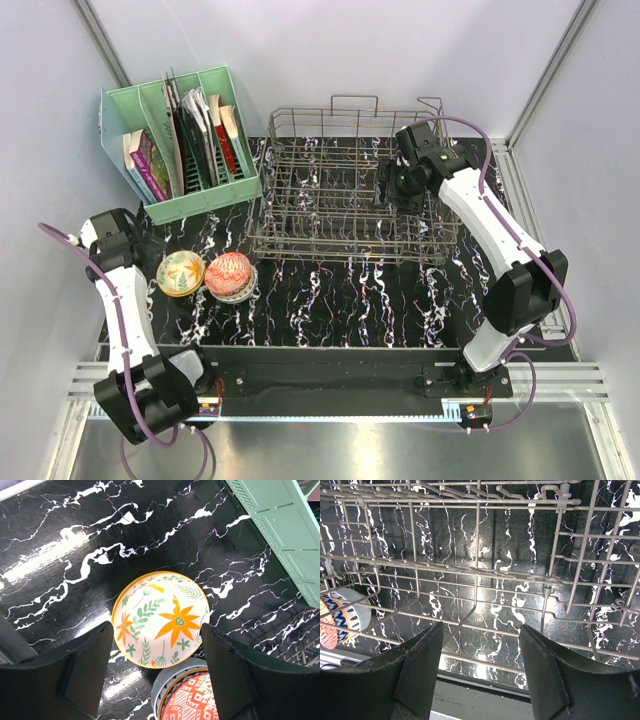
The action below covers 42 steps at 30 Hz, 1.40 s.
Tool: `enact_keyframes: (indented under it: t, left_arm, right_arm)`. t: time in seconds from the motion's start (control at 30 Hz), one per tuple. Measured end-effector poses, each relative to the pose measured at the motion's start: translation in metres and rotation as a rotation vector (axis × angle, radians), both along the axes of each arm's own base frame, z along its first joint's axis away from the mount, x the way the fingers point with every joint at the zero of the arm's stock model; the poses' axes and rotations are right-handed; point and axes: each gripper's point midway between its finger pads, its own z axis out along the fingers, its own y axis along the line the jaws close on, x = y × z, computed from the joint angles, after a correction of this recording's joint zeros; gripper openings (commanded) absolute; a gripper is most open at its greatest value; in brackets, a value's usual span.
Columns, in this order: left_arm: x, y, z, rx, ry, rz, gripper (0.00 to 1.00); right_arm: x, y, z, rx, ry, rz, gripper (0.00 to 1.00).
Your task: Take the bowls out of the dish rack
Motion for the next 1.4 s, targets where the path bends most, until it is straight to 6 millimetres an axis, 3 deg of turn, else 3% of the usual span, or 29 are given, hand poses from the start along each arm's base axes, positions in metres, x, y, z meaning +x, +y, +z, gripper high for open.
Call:
enact_keyframes:
  t: [0.23, 0.3, 0.43, 0.5, 0.63, 0.77, 0.87, 0.97, 1.13, 1.27, 1.4]
  left_arm:
    - [-0.009, 0.004, 0.001, 0.024, 0.041, 0.025, 0.74]
    - [-0.005, 0.004, 0.012, 0.032, 0.033, 0.021, 0.74]
    - [0.034, -0.010, 0.059, 0.051, -0.108, -0.060, 0.74]
    - [0.057, -0.031, 0.082, 0.060, -0.192, -0.147, 0.74]
    - [0.094, -0.112, 0.125, 0.045, -0.352, -0.424, 0.74]
    - [0.118, -0.188, 0.148, 0.019, -0.418, -0.687, 0.74]
    - [0.130, -0.239, 0.146, 0.014, -0.411, -0.859, 0.75]
    - [0.131, -0.271, 0.130, -0.002, -0.345, -0.982, 0.75]
    - [0.134, -0.279, 0.108, -0.008, -0.227, -1.038, 0.75]
    - [0.126, -0.277, 0.099, -0.012, -0.178, -1.057, 0.77]
    - [0.123, -0.280, 0.107, -0.020, -0.185, -1.082, 0.77]
  right_arm:
    - [0.002, 0.001, -0.007, -0.006, 0.020, -0.003, 0.70]
    - [0.002, 0.001, -0.007, -0.005, 0.021, -0.005, 0.71]
    - [0.004, 0.002, -0.004, 0.002, 0.016, -0.013, 0.71]
    - [0.007, 0.004, 0.003, 0.011, 0.001, -0.017, 0.71]
    - [0.019, 0.009, 0.028, 0.047, -0.060, -0.028, 0.71]
    - [0.029, 0.013, 0.058, 0.094, -0.130, -0.053, 0.71]
    - [0.036, 0.003, 0.079, 0.135, -0.174, -0.114, 0.72]
    - [0.043, -0.029, 0.097, 0.161, -0.240, -0.235, 0.73]
    - [0.037, -0.087, 0.116, 0.174, -0.317, -0.410, 0.73]
    - [0.042, -0.092, 0.120, 0.184, -0.351, -0.424, 0.73]
    - [0.049, -0.093, 0.111, 0.195, -0.353, -0.439, 0.73]
